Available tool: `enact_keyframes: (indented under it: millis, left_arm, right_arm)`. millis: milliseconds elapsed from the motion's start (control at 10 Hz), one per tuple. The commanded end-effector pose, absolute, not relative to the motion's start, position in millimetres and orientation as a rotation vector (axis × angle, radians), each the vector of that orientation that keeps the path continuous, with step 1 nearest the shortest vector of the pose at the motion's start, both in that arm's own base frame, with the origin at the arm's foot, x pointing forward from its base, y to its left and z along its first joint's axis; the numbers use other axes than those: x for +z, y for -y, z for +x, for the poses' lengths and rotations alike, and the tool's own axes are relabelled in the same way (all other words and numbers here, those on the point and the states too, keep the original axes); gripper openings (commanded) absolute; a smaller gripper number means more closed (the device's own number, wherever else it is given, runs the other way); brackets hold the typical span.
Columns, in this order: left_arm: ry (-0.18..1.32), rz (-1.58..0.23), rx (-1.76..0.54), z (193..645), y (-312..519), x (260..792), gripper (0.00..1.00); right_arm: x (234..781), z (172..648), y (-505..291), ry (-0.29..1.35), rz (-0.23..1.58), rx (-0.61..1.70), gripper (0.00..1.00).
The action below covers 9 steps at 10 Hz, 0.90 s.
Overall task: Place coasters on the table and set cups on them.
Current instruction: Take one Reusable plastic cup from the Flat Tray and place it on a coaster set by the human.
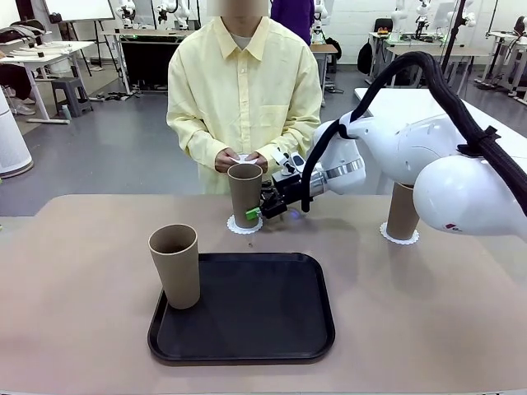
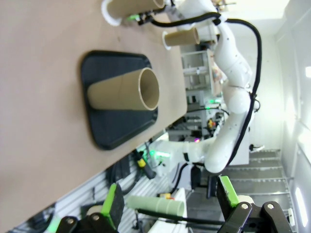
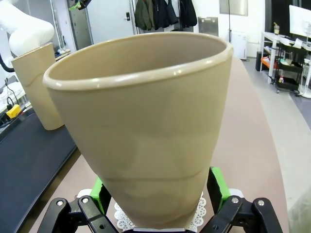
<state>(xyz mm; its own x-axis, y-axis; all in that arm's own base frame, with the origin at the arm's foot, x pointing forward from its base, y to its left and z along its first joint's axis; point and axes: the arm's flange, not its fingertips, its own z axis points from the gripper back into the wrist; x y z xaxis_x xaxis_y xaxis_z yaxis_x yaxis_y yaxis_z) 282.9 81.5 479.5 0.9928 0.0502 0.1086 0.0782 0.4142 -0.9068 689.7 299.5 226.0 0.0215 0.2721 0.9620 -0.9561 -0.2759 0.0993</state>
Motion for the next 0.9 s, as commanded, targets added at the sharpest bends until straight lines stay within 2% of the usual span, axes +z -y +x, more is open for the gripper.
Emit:
enact_keyframes:
  millis: [0,500,800]
  left_arm:
    - [0.132,-1.153,-0.025,282.2,-82.4,480.2,1.00]
    - [0.132,-1.153,-0.025,282.2,-82.4,480.2,1.00]
    - [0.132,-1.153,-0.025,282.2,-82.4,480.2,1.00]
  right_arm:
    - [229.3,700.6,-302.5,0.778,1.220,1.490,1.00]
    - [231.9,701.1,-296.9,0.705,1.184,1.508,1.00]
    - [237.4,697.3,-295.0,0.644,1.099,1.536,1.00]
